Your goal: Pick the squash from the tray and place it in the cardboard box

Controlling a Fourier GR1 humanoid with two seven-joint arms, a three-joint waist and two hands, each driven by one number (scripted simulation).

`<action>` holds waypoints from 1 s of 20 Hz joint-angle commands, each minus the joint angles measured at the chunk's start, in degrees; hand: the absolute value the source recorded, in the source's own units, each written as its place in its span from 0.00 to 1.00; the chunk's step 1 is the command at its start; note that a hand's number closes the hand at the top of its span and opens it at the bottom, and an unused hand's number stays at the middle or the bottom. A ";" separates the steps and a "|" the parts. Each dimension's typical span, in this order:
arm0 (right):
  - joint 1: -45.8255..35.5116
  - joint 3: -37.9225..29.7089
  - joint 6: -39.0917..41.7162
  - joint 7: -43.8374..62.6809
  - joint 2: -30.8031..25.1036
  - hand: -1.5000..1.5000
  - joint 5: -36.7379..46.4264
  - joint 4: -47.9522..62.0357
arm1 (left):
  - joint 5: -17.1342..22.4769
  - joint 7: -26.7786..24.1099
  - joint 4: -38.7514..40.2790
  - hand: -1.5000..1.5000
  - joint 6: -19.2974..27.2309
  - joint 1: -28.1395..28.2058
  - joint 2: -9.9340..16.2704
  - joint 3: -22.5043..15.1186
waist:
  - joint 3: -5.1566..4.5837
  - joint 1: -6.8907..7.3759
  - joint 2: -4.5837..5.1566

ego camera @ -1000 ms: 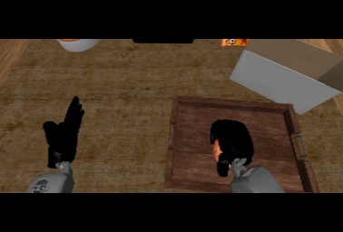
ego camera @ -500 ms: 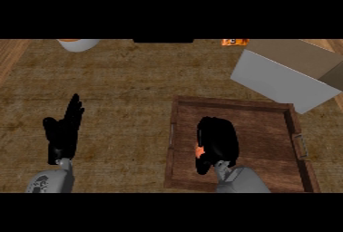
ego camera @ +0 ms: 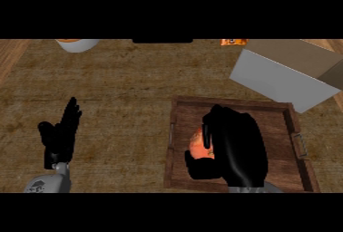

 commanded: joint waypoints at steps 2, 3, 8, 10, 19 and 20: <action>-5.80 -5.31 11.07 5.27 -0.12 1.00 -0.78 -12.97 | -1.19 1.98 0.40 0.50 1.78 -2.36 -0.73 -0.45 | 0.02 -0.14 0.07; -8.38 -6.37 10.16 5.94 0.46 1.00 -1.68 -10.94 | -1.16 -1.74 3.26 0.50 1.01 -1.47 -0.78 -0.10 | 0.01 0.19 0.20; -11.75 -14.30 13.09 2.48 -3.17 1.00 -0.22 -9.80 | -1.07 -1.85 -0.82 0.50 0.30 2.74 -1.62 -1.41 | 0.02 0.50 0.18; -13.06 -17.33 13.39 0.79 -3.56 1.00 -1.38 -9.73 | -0.92 2.00 -1.13 0.50 0.58 -0.68 -0.36 -0.43 | 0.03 0.42 0.20; -15.84 -36.41 -2.53 -18.68 -14.03 1.00 -8.88 10.38 | -1.38 -2.17 1.82 0.50 0.77 -0.53 -1.63 -0.60 | 0.05 0.57 0.44; -20.20 -37.66 -1.53 -18.83 -15.01 1.00 -9.52 14.37 | -1.66 -0.08 -1.53 0.50 0.94 0.94 -1.39 -1.15 | 0.05 0.87 0.38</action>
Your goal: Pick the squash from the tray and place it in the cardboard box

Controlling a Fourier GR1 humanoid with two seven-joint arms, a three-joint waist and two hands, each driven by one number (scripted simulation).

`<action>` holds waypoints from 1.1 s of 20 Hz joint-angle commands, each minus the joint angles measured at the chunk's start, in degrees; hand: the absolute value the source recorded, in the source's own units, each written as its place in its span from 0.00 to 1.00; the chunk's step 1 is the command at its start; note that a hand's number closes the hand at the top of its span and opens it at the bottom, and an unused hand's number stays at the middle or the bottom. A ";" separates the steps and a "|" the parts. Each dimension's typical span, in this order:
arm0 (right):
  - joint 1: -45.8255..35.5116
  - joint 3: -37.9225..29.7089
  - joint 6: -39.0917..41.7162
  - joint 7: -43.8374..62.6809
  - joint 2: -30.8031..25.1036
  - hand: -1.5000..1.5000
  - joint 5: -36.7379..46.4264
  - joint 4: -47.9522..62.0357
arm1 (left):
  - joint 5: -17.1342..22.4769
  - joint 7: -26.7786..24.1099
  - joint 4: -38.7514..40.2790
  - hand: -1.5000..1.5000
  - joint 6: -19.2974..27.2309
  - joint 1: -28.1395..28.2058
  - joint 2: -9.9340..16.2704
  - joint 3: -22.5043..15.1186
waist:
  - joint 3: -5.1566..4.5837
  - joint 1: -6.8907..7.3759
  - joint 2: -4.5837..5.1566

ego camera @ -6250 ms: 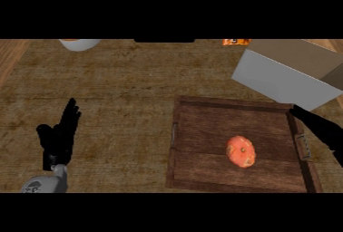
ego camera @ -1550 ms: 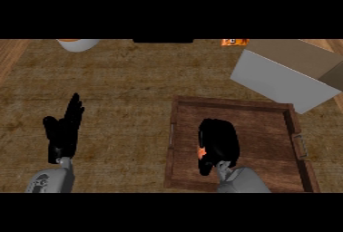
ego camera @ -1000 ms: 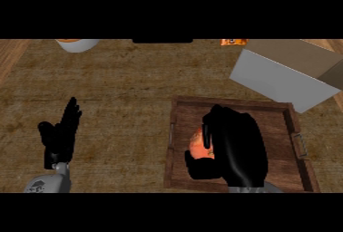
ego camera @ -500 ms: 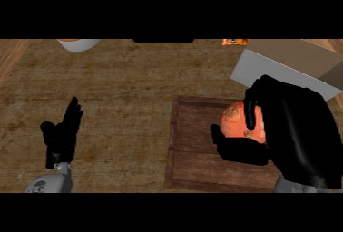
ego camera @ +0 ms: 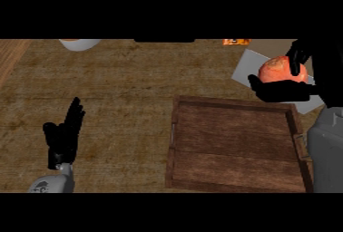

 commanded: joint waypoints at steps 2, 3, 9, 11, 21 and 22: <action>-3.59 -7.02 -10.16 -10.43 -3.65 1.00 -2.54 16.05 | 1.10 0.30 0.32 0.50 -1.78 -0.72 1.15 0.81 | 0.01 0.53 0.20; -4.98 -6.66 -10.72 -8.56 -1.97 1.00 -2.30 17.82 | -0.21 -0.88 4.59 0.50 0.23 -4.19 0.21 0.99 | -0.01 0.18 0.19; -11.09 -12.12 -15.87 -21.23 -9.79 1.00 -5.02 37.45 | 0.14 -3.05 5.47 0.50 -0.83 -2.92 1.28 1.92 | -0.01 0.44 0.23; -8.21 -12.12 -23.42 -26.04 -8.74 1.00 -3.81 43.27 | 0.01 -0.61 2.93 0.50 -0.54 -2.73 -0.19 0.28 | 0.02 0.54 0.26; -16.70 -19.91 -29.90 -32.63 -9.68 0.00 -8.65 69.67 | -0.33 -0.87 -0.07 0.50 -0.12 -0.35 -0.80 -0.50 | 0.10 1.94 0.50; -16.53 -20.79 -32.69 -35.35 -9.63 0.00 -9.12 72.50 | 0.59 0.18 2.21 0.50 -1.49 -3.75 0.34 0.43 | 0.10 1.83 0.75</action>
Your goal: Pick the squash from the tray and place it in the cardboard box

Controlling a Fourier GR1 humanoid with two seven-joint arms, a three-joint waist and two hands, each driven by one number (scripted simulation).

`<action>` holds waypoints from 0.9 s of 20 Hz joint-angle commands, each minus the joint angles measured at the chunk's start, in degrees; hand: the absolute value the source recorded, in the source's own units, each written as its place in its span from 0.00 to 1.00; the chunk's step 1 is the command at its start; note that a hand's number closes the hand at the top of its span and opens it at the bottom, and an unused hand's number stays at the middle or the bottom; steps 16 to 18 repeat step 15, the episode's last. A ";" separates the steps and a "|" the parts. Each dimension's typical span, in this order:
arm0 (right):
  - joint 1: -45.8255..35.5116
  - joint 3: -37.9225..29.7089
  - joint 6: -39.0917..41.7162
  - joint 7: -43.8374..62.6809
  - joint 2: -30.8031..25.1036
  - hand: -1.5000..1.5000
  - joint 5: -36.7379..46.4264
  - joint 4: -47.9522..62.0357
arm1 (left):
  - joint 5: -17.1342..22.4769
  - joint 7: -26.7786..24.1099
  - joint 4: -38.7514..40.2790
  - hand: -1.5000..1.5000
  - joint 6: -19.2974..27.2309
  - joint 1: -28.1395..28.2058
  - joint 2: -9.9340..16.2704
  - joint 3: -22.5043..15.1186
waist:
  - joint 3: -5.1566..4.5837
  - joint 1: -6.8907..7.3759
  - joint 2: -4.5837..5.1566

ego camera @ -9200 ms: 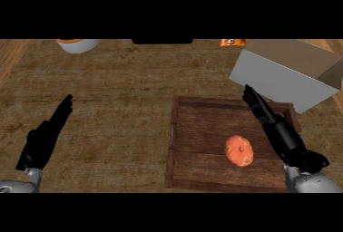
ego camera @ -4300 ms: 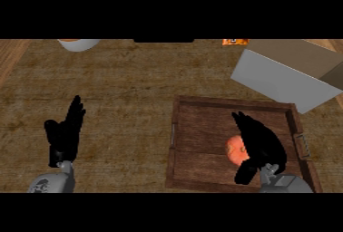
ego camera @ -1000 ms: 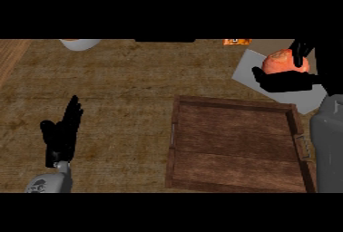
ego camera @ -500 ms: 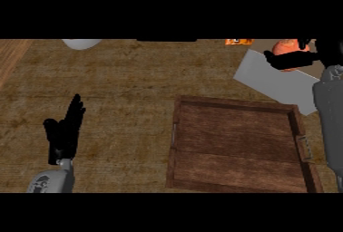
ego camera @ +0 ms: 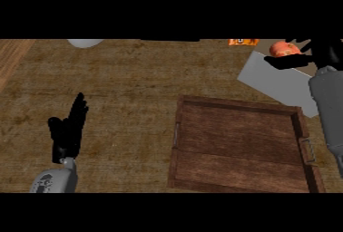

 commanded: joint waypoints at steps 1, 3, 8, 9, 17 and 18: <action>-3.36 -3.32 -4.71 -5.98 0.79 0.00 -3.09 10.50 | -0.60 0.65 -1.16 0.50 -0.01 0.57 -0.84 -1.41 | 0.17 0.71 0.38; -3.78 -6.41 -2.07 -11.51 -1.68 0.00 -7.48 11.20 | -0.59 1.65 -0.17 0.50 0.21 -1.88 0.33 -0.29 | 0.17 0.06 0.32; -3.67 -13.83 2.55 -22.72 -2.96 0.00 -18.37 9.67 | 0.01 1.31 -0.78 0.50 0.20 -0.61 0.33 0.28 | 0.21 -0.65 0.04; -3.46 -14.43 3.10 -21.92 -0.88 0.00 -20.06 8.37 | -0.07 0.45 -1.51 0.50 -0.02 1.66 0.53 0.26 | 0.14 -1.10 -0.42; -1.16 -21.88 8.33 -27.53 -8.01 0.00 -28.23 13.62 | 1.97 1.04 1.09 0.50 -1.80 -0.41 2.31 2.65 | 0.12 -1.22 -0.06; -1.16 -21.88 8.33 -27.53 -8.01 0.00 -28.23 13.62 | 1.97 1.04 1.09 0.50 -1.80 -0.41 2.31 2.65 | 0.12 -1.22 -0.06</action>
